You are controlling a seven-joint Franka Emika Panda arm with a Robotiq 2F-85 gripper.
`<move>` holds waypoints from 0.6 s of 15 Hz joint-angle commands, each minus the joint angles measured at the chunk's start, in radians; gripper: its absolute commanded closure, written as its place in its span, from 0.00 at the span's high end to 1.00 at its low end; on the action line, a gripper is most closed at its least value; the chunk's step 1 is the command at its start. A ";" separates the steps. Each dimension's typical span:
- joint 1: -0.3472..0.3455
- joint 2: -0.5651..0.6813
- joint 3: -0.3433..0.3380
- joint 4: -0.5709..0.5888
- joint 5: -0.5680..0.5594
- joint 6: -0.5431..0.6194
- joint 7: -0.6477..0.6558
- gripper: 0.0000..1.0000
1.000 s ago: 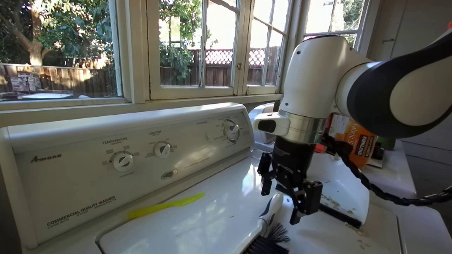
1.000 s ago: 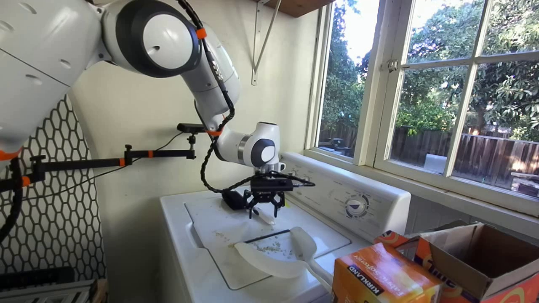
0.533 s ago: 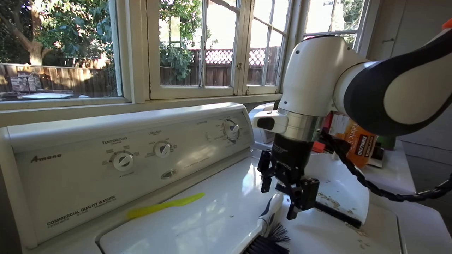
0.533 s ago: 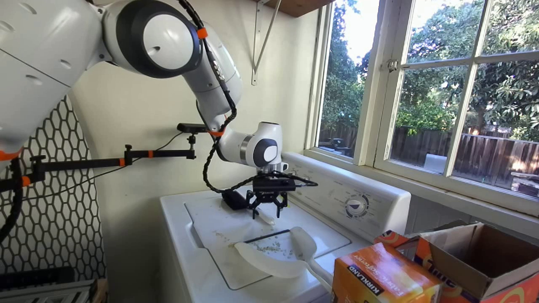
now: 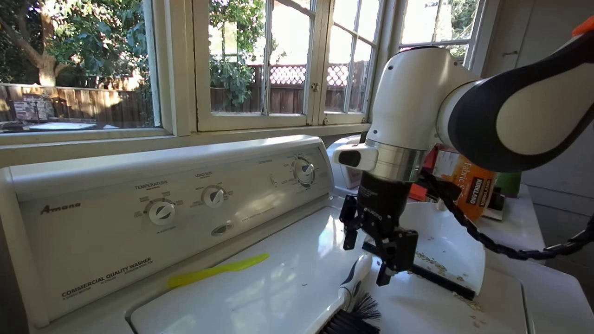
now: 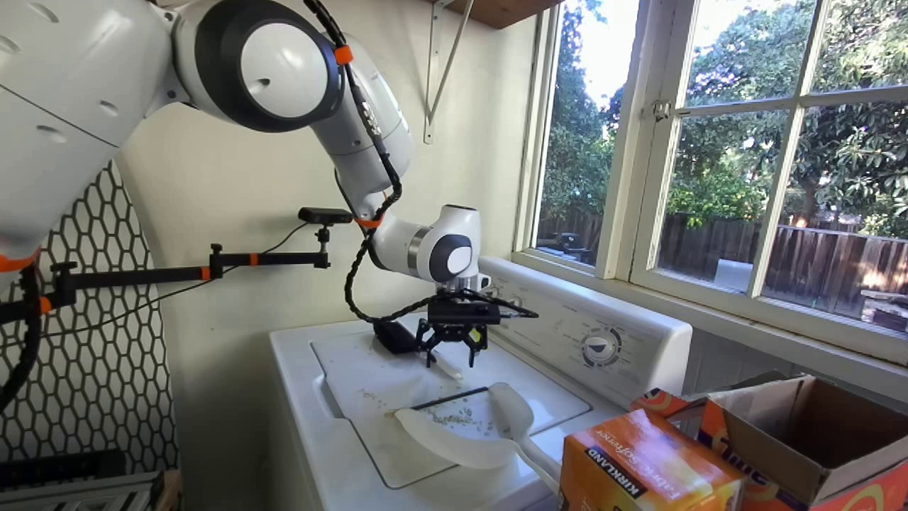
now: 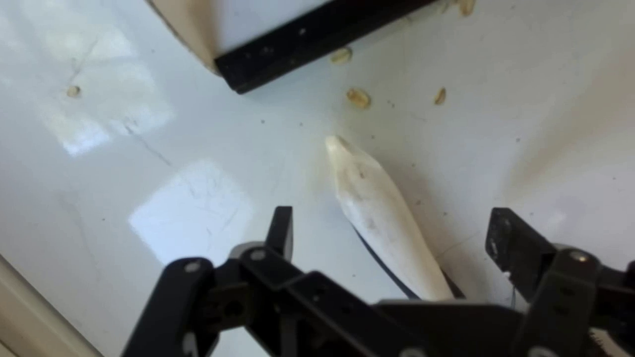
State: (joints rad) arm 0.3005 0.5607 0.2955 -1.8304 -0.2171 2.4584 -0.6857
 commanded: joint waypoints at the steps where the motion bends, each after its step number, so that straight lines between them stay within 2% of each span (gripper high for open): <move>1: -0.046 0.026 0.049 0.025 0.061 -0.029 -0.039 1.00; 5: -0.079 0.043 0.084 0.033 0.125 -0.055 -0.093 1.00; 6: -0.083 0.045 0.087 0.034 0.134 -0.058 -0.100 0.92; 7: -0.084 0.048 0.088 0.035 0.140 -0.062 -0.104 0.73; 9: -0.085 0.052 0.088 0.040 0.149 -0.067 -0.111 0.56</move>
State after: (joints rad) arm 0.2277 0.5887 0.3678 -1.8218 -0.0962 2.4303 -0.7680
